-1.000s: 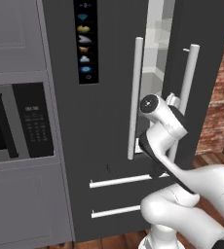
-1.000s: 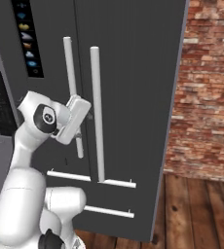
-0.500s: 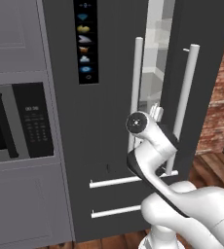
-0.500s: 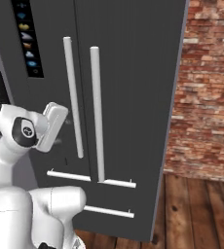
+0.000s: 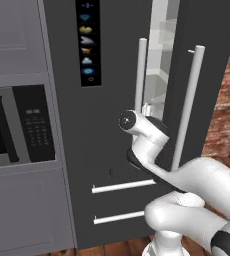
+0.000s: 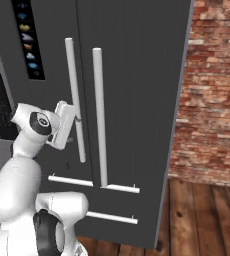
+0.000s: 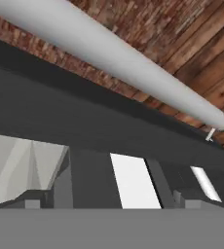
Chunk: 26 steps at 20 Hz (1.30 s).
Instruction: Place one of the steaks on the plate and the other in the bowl. Then place the bowl in the fridge.
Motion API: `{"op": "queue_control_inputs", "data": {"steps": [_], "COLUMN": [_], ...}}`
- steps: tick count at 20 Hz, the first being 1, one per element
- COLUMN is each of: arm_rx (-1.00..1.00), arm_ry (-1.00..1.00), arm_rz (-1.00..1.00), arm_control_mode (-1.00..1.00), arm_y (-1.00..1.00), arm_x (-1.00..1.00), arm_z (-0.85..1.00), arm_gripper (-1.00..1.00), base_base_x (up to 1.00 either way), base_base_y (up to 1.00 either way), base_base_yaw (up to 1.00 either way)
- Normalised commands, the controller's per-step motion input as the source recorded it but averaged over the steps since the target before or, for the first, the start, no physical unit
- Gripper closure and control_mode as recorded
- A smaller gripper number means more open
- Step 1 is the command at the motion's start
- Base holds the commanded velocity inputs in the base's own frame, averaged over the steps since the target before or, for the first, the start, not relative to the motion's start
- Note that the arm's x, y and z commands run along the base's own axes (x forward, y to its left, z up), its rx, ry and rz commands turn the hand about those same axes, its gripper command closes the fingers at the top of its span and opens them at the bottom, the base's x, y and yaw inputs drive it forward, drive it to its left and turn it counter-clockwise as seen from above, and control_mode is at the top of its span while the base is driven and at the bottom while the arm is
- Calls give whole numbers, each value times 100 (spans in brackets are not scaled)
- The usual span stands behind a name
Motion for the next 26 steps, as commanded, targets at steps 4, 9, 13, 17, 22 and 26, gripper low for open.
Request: {"op": "queue_control_inputs", "data": {"steps": [4,9,13,17,22,26], "arm_rx": [-14,-6,-2,-1,0,1], "arm_ry": [15,7,3,3,0,0], "arm_rz": [-6,0,0,-2,-8,-13], "arm_control_mode": [-100,-100,-100,-100,-100,-100], "arm_y": [-46,-43,-88,-100,-100,-100], "arm_x": [58,39,0,-23,-97,-100], "arm_z": [-11,-14,-9,-1,0,16], "arm_gripper": [-100,-100,-100,-100,-100,-100], "base_base_x": [0,0,0,0,0,0], "base_base_y": [0,0,0,0,0,0], "base_base_yaw": [0,0,0,0,0,0]}}
